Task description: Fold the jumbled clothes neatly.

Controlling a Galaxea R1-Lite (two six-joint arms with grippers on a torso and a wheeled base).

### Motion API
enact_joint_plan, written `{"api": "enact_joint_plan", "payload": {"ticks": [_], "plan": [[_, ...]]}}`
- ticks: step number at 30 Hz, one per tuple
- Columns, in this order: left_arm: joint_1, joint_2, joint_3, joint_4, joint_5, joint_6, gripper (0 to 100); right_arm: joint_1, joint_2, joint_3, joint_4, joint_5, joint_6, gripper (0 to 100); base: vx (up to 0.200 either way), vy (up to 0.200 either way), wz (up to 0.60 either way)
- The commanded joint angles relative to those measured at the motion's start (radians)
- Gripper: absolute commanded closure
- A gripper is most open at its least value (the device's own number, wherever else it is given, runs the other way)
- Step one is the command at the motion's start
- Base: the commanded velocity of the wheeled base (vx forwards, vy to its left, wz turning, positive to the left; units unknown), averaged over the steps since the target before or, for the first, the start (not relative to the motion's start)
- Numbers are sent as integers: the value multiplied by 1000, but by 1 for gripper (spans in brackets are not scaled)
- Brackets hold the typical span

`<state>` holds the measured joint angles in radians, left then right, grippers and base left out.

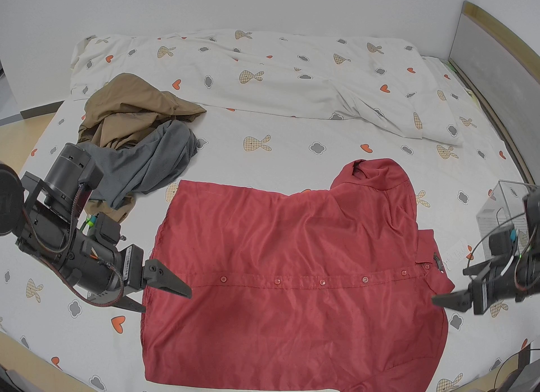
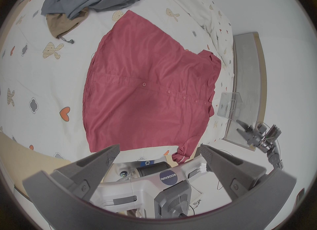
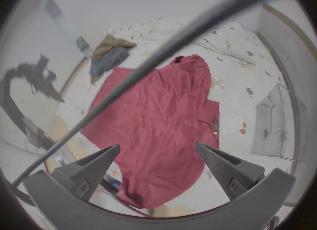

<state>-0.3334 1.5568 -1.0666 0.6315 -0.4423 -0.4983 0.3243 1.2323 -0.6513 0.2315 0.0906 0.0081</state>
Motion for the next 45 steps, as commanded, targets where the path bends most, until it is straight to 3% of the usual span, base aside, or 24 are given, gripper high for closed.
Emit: {"api": "enact_joint_plan", "payload": {"ticks": [1,3,4,7,9,16,17,23,28,34,38,45], "plan": [[-7,-73,112,-19,1,1,0,211,-74,334,-235,-147,-161,0,-200,0,0],[-7,-73,114,-21,1,1,0,211,-74,337,-236,-149,-166,0,-200,0,0],[-9,-81,137,-39,1,1,0,240,-74,390,-244,-207,-214,0,-200,0,0],[-15,-80,151,-62,1,1,0,295,-68,418,-244,-318,-229,0,-133,0,0],[-18,-78,160,-82,1,0,0,318,-39,421,-245,-341,-237,0,0,0,0],[-24,-67,177,-127,1,-2,0,409,44,427,-251,-342,-234,0,0,0,0],[-27,-60,183,-141,1,-3,0,475,87,424,-253,-341,-231,0,0,0,0],[-32,-40,186,-151,1,-3,0,610,223,426,-305,-342,-226,0,-67,0,0],[-30,-27,203,-190,2,-5,0,691,372,453,-457,-347,-211,0,-160,0,0],[-29,-27,246,-263,4,-6,0,817,518,541,-656,-377,-97,0,0,0,0],[-27,-24,247,-266,4,-5,0,849,542,547,-666,-479,-82,0,0,0,0],[-24,-4,247,-266,4,-2,0,860,593,529,-669,-503,-82,0,0,0,0]]}}
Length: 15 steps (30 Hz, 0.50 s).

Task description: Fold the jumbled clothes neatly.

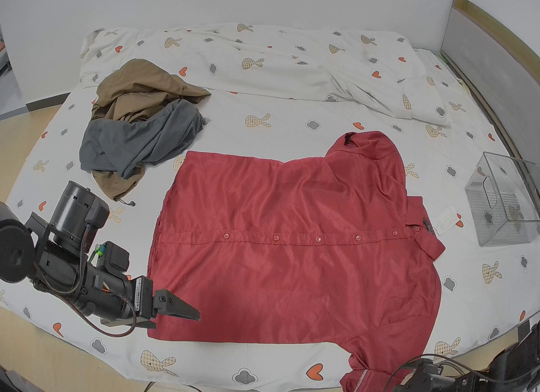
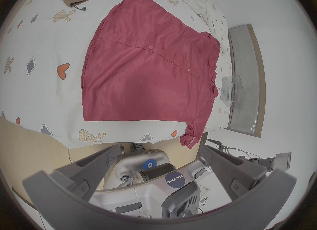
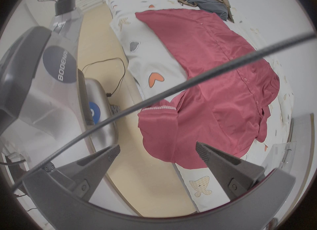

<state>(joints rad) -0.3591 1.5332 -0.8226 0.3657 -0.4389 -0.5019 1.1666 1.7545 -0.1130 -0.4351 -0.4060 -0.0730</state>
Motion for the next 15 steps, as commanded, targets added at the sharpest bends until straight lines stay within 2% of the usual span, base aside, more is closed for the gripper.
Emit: {"api": "enact_joint_plan", "payload": {"ticks": [1,6,9,12,15], "plan": [[2,19,3,-1,0,2,0,25,74,-14,-2,-10,-1,0,0,0,0],[2,18,5,-1,0,2,0,38,106,-39,-2,-33,18,0,0,0,0],[3,19,5,-1,2,2,0,82,163,-57,-4,-83,84,0,0,0,0],[3,19,5,-1,2,2,0,127,206,-66,-5,-100,140,0,0,0,0],[3,19,5,-1,2,2,0,139,237,-76,-5,-113,167,0,0,0,0]]}}
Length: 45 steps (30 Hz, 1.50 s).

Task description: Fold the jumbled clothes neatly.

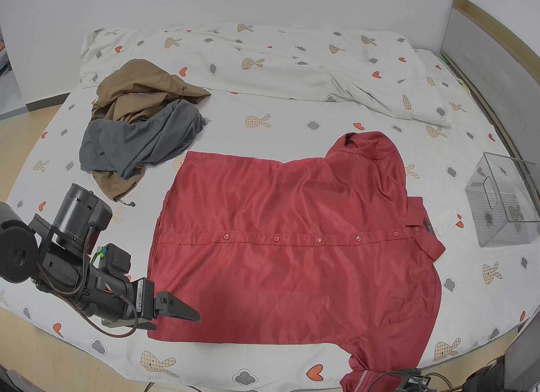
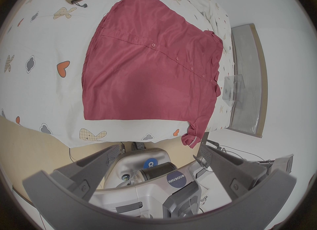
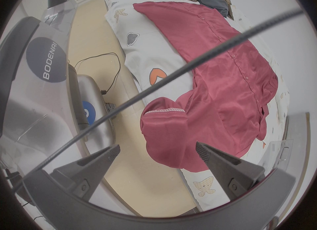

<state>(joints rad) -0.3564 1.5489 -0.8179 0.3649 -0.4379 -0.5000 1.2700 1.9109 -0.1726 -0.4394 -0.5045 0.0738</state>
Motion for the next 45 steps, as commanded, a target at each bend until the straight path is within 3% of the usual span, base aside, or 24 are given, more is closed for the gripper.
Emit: {"api": "enact_joint_plan", "payload": {"ticks": [1,20,21,32,36,40,45], "plan": [[0,3,0,0,1,0,0,35,80,-16,-1,-14,20,0,0,0,0],[2,2,0,0,1,0,0,0,128,-30,-1,-40,26,0,0,0,0],[2,2,0,0,1,0,0,0,128,-30,-1,-40,26,100,0,0,0],[2,-10,8,0,1,1,0,-44,116,-24,-1,-40,30,100,0,0,0],[2,-10,9,0,1,1,0,-97,8,-21,-1,-34,29,100,0,0,0],[2,-12,9,0,1,1,0,-90,-107,-21,11,-32,20,100,0,0,0],[2,-7,9,0,1,1,0,-66,-85,-22,25,-35,20,100,0,0,0]]}}
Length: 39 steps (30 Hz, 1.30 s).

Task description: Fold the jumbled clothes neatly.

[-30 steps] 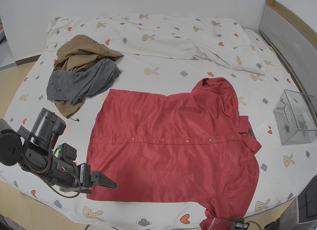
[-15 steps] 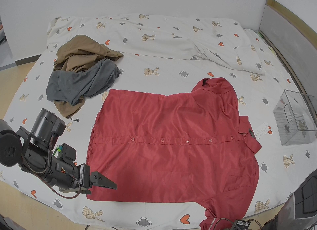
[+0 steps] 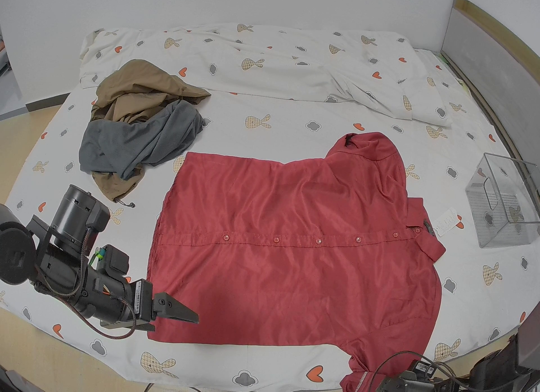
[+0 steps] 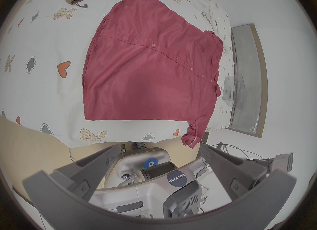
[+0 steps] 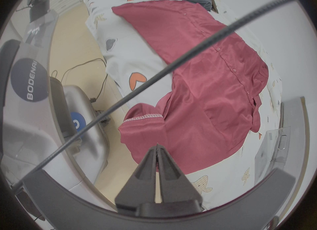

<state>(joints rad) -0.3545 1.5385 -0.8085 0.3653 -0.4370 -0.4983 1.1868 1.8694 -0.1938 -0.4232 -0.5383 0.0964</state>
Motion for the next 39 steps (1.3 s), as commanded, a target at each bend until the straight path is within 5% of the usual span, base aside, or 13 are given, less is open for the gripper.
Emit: {"api": "enact_joint_plan", "payload": {"ticks": [1,2,3,14,32,33,39], "plan": [[0,3,0,0,0,0,0,22,-32,-6,7,1,-1,100,0,0,0],[0,2,0,0,0,0,0,27,-13,-10,4,1,2,100,0,0,0],[0,2,0,0,0,0,0,31,11,-22,4,1,2,0,0,0,0],[9,0,-1,0,0,1,0,103,177,-78,6,-5,77,0,0,0,0],[17,0,-1,0,0,1,0,56,185,-93,110,-45,97,0,0,0,0],[17,0,-1,0,0,1,0,56,185,-93,110,-45,97,100,0,0,0],[17,-11,0,1,0,1,0,53,177,-90,112,-40,215,100,0,0,0]]}}
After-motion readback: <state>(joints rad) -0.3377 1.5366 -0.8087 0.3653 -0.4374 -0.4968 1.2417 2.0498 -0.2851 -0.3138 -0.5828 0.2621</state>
